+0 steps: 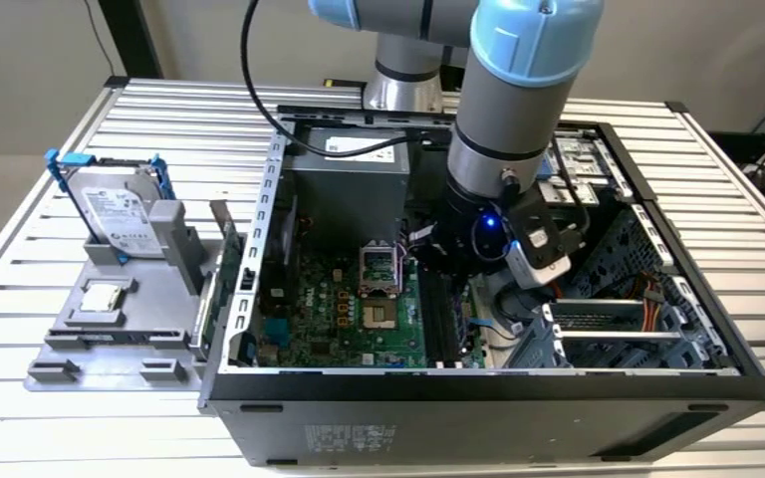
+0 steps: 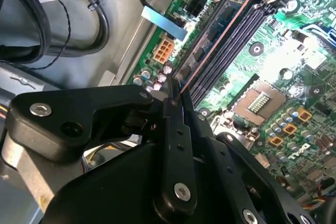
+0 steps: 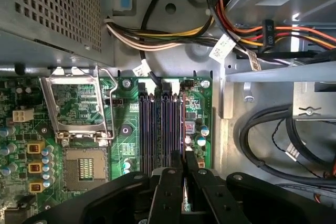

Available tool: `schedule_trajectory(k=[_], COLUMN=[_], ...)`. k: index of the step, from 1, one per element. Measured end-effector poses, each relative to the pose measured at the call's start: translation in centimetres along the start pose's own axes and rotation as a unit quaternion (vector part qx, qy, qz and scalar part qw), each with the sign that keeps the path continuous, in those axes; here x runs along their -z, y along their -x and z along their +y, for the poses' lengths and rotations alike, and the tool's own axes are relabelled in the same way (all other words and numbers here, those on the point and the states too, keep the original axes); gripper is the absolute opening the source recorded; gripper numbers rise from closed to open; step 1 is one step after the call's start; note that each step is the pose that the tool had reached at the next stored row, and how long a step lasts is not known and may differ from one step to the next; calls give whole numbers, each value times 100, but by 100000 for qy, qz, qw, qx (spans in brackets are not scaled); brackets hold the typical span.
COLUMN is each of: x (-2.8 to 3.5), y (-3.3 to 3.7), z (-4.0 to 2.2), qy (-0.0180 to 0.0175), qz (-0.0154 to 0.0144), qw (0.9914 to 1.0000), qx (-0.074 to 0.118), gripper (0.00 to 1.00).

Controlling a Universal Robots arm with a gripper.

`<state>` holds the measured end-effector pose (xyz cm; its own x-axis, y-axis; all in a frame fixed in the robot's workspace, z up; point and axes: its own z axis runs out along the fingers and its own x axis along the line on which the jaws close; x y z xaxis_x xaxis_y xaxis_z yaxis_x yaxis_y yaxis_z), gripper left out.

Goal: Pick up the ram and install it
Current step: 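Insert the ram into the slot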

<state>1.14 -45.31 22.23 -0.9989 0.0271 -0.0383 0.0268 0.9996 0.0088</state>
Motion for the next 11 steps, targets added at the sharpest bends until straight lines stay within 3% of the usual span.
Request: schedule_trajectory(k=[11], x=[-36], y=[-12], z=[-18], qy=[-4], qz=[3], qw=[100000], qx=[-7], gripper=[0])
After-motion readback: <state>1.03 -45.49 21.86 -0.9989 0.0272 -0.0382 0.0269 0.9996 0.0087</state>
